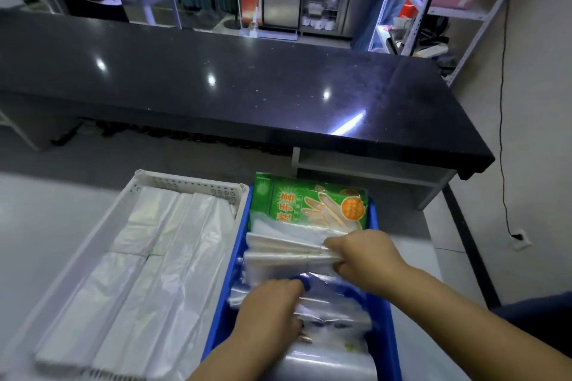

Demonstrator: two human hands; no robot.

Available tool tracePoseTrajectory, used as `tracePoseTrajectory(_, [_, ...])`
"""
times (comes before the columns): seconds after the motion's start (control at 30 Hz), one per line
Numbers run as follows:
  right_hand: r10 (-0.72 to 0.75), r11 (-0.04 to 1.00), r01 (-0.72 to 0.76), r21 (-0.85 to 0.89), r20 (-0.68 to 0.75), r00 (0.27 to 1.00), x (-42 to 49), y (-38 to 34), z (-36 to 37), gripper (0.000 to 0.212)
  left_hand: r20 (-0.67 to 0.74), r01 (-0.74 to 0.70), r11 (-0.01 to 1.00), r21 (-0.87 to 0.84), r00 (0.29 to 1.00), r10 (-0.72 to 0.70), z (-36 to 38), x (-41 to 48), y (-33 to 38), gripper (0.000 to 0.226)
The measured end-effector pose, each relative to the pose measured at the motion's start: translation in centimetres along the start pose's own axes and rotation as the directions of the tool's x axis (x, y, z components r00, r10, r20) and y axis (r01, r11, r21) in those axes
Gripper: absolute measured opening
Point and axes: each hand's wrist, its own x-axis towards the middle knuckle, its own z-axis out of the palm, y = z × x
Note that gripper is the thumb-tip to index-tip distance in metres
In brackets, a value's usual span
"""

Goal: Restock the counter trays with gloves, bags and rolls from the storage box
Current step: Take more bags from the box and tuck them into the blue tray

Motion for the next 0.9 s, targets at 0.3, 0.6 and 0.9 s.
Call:
tracePoseTrajectory(0.3, [-0.081, 0.994, 0.064, 0.087, 0.203, 0.976, 0.7, -1.3, 2.5, 0.021, 0.087, -0.050, 0.998, 0.035, 0.995, 0.046, -0.2, -0.3, 0.1, 0.036])
tracePoseTrajectory(0.6, [-0.046, 0.996, 0.046, 0.073, -0.005, 0.999, 0.6, -1.0, 2.4, 0.034, 0.054, -0.039, 0.992, 0.119, 0.998, 0.032, -0.7, 0.7, 0.4, 0.021])
tracePoseTrajectory(0.9, [-0.105, 0.990, 0.116, 0.078, -0.142, 0.984, 0.3, -1.1, 1.8, 0.026, -0.038, -0.092, 0.962, 0.257, 0.994, 0.105, -0.7, 2.6, 0.5, 0.032])
